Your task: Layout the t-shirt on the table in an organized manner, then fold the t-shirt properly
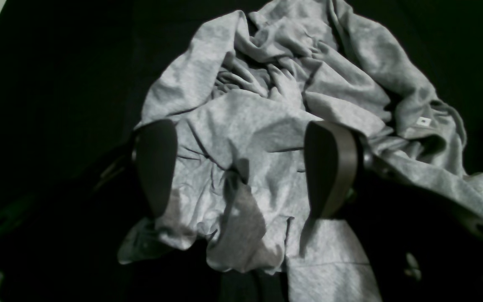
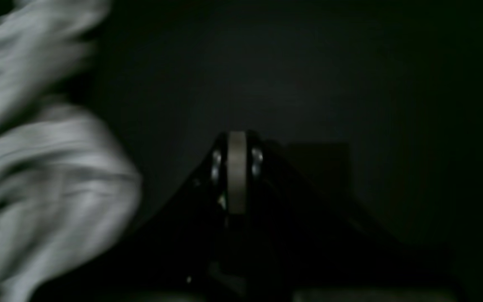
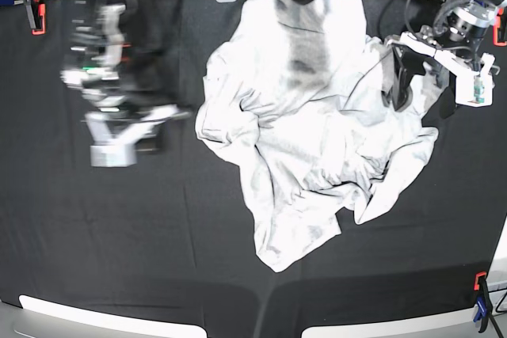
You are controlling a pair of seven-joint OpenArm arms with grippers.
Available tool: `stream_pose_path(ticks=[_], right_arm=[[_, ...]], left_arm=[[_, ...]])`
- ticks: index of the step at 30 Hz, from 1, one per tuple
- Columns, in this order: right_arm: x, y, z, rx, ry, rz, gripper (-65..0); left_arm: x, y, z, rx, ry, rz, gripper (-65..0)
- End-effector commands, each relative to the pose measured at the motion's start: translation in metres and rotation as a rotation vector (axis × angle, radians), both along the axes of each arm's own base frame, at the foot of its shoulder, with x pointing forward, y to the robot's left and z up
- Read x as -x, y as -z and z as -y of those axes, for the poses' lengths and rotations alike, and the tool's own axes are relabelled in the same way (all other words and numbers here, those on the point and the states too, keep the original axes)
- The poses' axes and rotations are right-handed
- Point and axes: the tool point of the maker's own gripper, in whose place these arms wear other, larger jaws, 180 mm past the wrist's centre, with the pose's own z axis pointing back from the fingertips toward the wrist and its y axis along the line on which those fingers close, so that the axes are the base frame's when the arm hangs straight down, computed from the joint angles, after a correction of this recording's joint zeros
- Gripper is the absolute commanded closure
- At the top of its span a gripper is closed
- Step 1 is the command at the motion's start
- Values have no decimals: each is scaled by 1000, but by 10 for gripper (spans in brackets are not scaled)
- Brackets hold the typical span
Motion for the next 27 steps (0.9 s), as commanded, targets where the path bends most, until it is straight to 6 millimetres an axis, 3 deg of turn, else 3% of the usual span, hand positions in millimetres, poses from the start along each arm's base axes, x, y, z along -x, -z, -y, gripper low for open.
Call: stream_pose_path(ticks=[1,6,8,10,15,19,21,27], right_arm=[[-9,-23,21,27,28,68,0],[6,-60,117,74,221,127,0],[11,-73,137,44,260,146,0],[14,-78,137,11,219,139,0],[12,-78,80,-105,-29,147,-4],[6,-66,26,-205,-143,137,-246],[5,-56,-5,-232,-212,109,-307],[13,-32,-106,-265,-459,46,-315]], left_arm=[[-3,-11,1,2,9,42,-434],[-3,-11,1,2,9,42,-434],[-3,-11,1,2,9,42,-434],[-3,-11,1,2,9,42,-434],[-3,-11,1,2,9,43,-434],[-3,-11,1,2,9,42,-434],[-3,-11,1,2,9,42,-434],[-3,-11,1,2,9,42,-434]])
